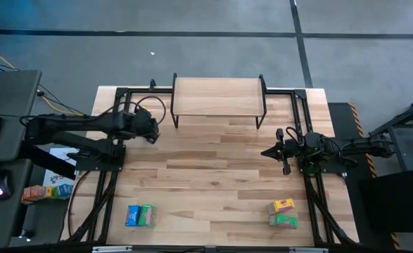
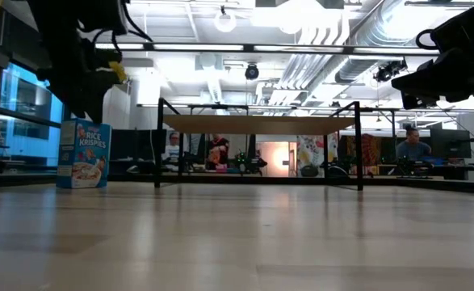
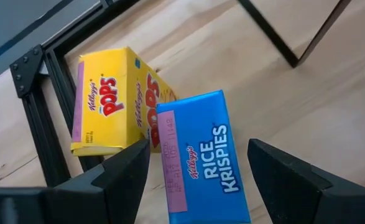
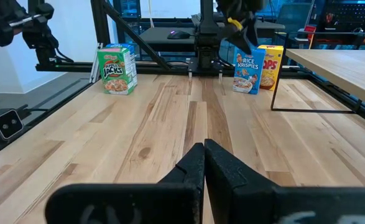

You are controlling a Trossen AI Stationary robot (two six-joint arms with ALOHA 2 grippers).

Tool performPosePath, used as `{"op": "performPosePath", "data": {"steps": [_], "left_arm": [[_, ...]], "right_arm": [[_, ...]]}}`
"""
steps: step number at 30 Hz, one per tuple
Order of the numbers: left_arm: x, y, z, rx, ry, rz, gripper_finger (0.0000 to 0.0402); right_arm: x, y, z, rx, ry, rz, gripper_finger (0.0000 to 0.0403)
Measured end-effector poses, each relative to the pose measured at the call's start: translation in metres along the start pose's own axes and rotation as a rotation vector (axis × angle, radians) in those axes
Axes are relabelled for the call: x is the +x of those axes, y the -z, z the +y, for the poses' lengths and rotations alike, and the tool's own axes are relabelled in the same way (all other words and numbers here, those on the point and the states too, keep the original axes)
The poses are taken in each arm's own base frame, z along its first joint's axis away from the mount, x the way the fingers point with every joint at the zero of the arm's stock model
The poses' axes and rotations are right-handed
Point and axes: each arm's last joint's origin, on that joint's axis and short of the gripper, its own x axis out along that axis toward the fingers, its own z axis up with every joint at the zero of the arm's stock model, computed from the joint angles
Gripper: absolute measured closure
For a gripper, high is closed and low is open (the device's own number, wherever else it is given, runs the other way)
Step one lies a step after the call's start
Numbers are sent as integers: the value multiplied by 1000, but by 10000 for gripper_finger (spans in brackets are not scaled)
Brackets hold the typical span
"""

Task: Stack cereal on shelf
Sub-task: Put the top blue cereal box on the shelf

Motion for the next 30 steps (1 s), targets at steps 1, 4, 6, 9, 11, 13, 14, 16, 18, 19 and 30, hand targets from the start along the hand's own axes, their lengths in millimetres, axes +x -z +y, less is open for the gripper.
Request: {"op": "performPosePath", "data": {"steps": [1, 4, 6, 9, 11, 13, 14, 16, 18, 19, 30], "left_arm": [[2, 0, -2, 6, -7, 8, 138], [6, 0, -6, 12, -27, 27, 138], [9, 0, -9, 20, -40, 40, 138], [14, 0, -12, 33, -57, 58, 138], [16, 1, -15, 31, -69, 70, 138], [19, 1, -17, 39, -73, 86, 138], [20, 1, -18, 43, -74, 94, 138], [22, 2, -20, 50, -76, 111, 138], [24, 2, -21, 55, -82, 118, 138], [25, 2, -22, 59, -86, 121, 138], [27, 3, -24, 66, -92, 130, 213]], "right_arm": [[0, 0, 0, 0, 0, 0, 403], [0, 0, 0, 0, 0, 0, 403], [0, 0, 0, 0, 0, 0, 403], [0, 0, 0, 0, 0, 0, 403], [0, 0, 0, 0, 0, 0, 403], [0, 0, 0, 0, 0, 0, 403], [0, 0, 0, 0, 0, 0, 403], [0, 0, 0, 0, 0, 0, 403], [0, 0, 0, 0, 0, 0, 403], [0, 0, 0, 0, 0, 0, 403], [0, 0, 0, 0, 0, 0, 403]]}}
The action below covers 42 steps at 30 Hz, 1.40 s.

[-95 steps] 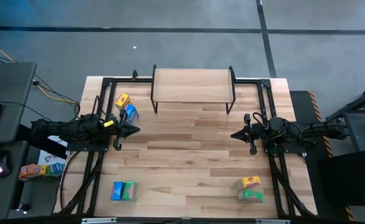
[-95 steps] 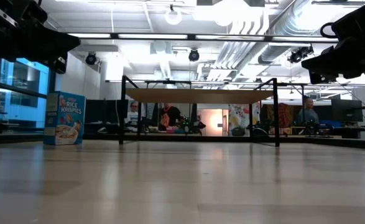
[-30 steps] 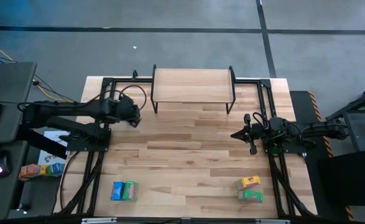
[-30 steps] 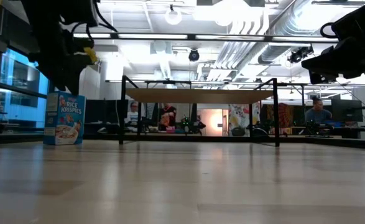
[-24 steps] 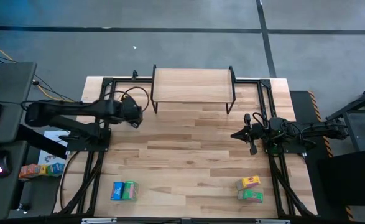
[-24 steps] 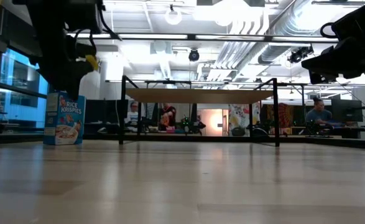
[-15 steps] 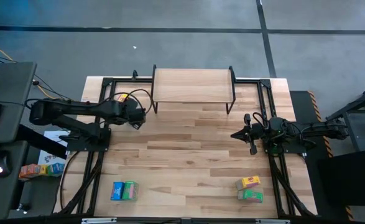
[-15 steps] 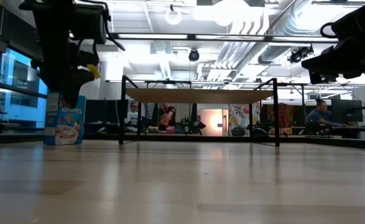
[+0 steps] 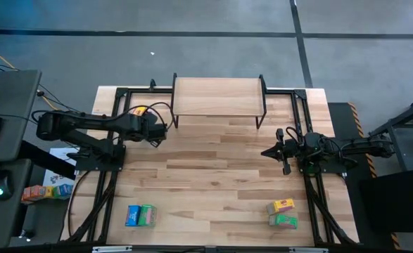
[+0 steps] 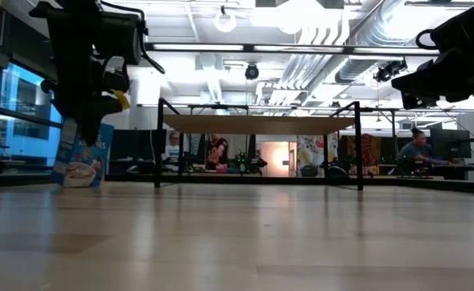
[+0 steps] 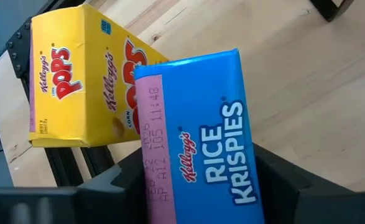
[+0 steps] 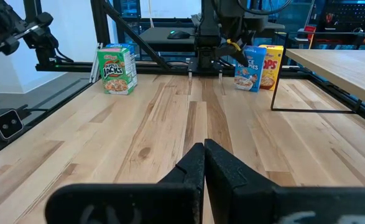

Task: Stack cereal on shelf
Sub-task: Put the top blue cereal box on the shelf

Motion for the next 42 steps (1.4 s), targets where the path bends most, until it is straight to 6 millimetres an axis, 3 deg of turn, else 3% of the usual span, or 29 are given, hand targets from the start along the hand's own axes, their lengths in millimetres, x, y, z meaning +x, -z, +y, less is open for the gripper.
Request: {"op": "performPosePath", "data": {"steps": [5, 9, 19, 23, 26, 31, 36, 42], "left_arm": [[-4, -1, 1, 45, 20, 32, 251], [-25, -14, 4, 87, 63, 52, 259], [-123, -54, 39, 126, 102, -92, 254], [-159, -73, 51, 134, 176, -273, 257], [-175, -95, 52, 189, 230, -455, 255], [-167, -133, 45, 289, 317, -581, 256], [-129, -167, 34, 474, 316, -539, 254], [-91, -187, 21, 672, 254, -465, 247]], "right_arm": [[0, 0, 0, 0, 0, 0, 403], [0, 0, 0, 0, 0, 0, 403], [0, 0, 0, 0, 0, 0, 403], [0, 0, 0, 0, 0, 0, 403], [0, 0, 0, 0, 0, 1, 403], [0, 0, 0, 0, 0, 0, 403], [0, 0, 0, 0, 0, 0, 403], [0, 0, 0, 0, 2, 0, 403]]}}
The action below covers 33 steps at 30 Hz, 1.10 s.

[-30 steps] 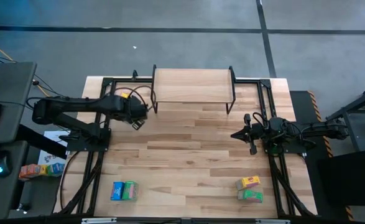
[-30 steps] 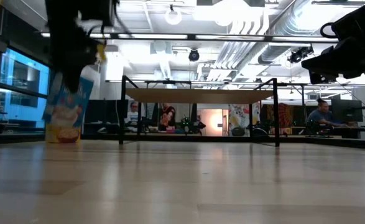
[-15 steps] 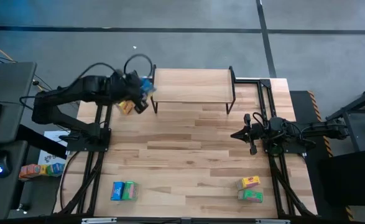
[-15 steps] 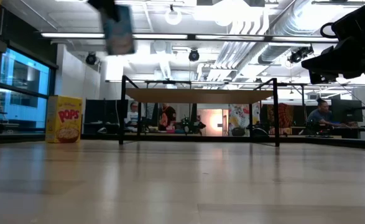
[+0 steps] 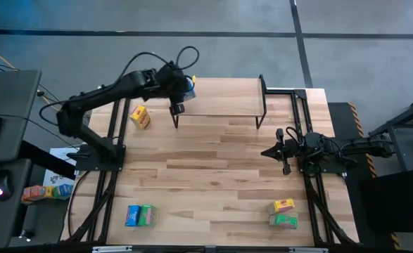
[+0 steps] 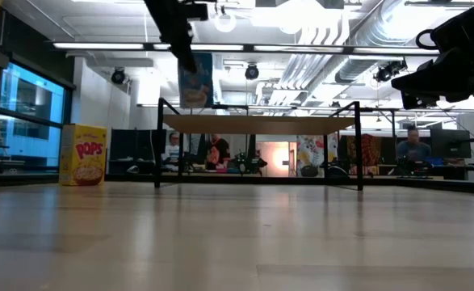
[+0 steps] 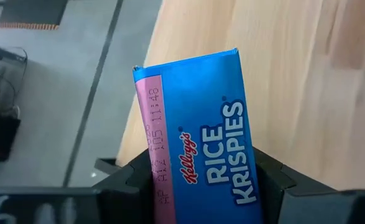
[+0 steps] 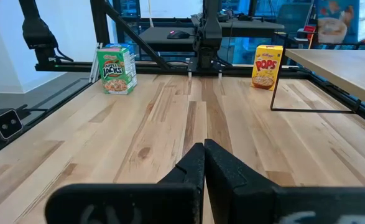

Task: Stack cereal on shelf
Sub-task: Put the top blue cereal box on the shelf

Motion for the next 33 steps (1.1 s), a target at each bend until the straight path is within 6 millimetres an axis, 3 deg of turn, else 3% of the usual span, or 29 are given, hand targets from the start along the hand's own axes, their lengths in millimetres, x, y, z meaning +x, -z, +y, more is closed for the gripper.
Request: {"op": "performPosePath", "data": {"steps": [7, 17, 33], "left_arm": [[18, -4, 21, 46, -37, -77, 251], [28, 14, 53, -91, -8, -70, 251], [29, 21, 54, -148, 66, -57, 249]], "right_arm": [[0, 0, 0, 0, 0, 0, 403], [0, 0, 0, 0, 0, 0, 403], [0, 0, 0, 0, 1, 0, 403]]}}
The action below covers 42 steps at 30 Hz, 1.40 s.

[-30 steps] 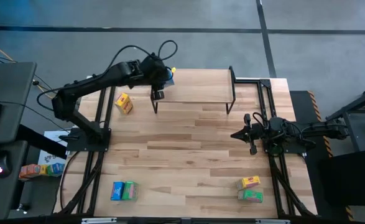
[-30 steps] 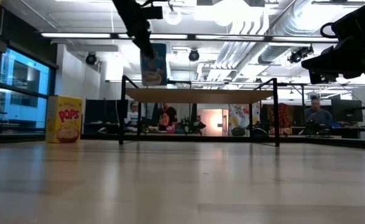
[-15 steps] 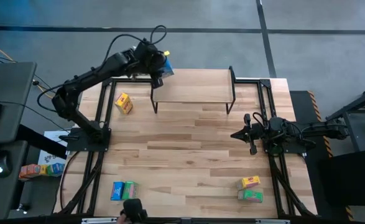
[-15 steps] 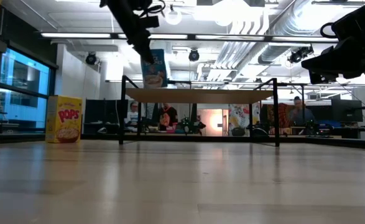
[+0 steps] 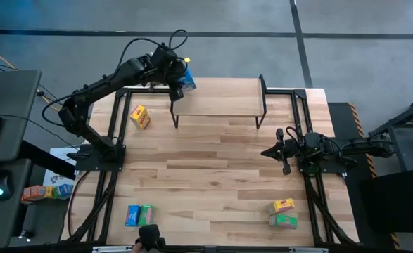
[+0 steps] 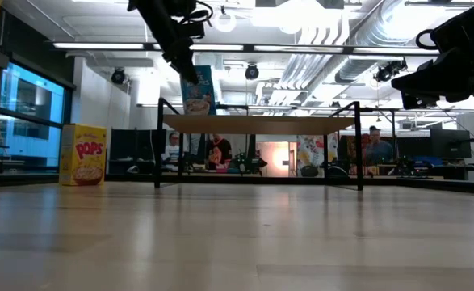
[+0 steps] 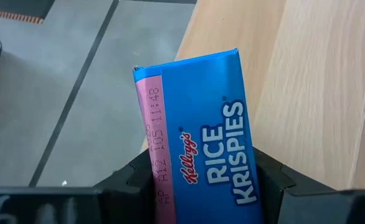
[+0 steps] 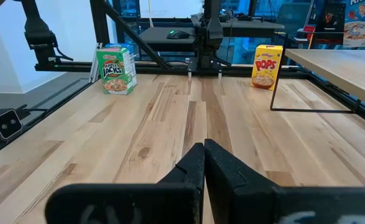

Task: Stack cereal on shelf
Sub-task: Put the top blue cereal box on the shelf

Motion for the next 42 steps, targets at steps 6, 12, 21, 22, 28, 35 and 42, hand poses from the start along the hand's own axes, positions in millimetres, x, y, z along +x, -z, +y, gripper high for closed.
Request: {"op": "performPosePath", "data": {"steps": [6, 12, 21, 22, 28, 35, 42], "left_arm": [[0, 0, 1, -37, -26, 12, 244], [1, 2, 0, -41, -21, 23, 231], [1, 2, 0, -42, -22, 18, 213], [1, 2, 0, -43, -22, 18, 211], [1, 1, 0, -94, -28, 10, 191], [1, 1, 0, -91, -28, 10, 162], [-2, -3, 6, -75, -155, -3, 149]], "right_arm": [[0, 0, 0, 0, 0, 0, 403], [0, 0, 0, 0, 0, 0, 403], [0, 0, 0, 0, 0, 0, 403], [0, 0, 0, 0, 0, 0, 403], [0, 0, 0, 0, 0, 0, 403], [0, 0, 0, 0, 0, 0, 403], [0, 0, 0, 0, 1, 0, 403]]}}
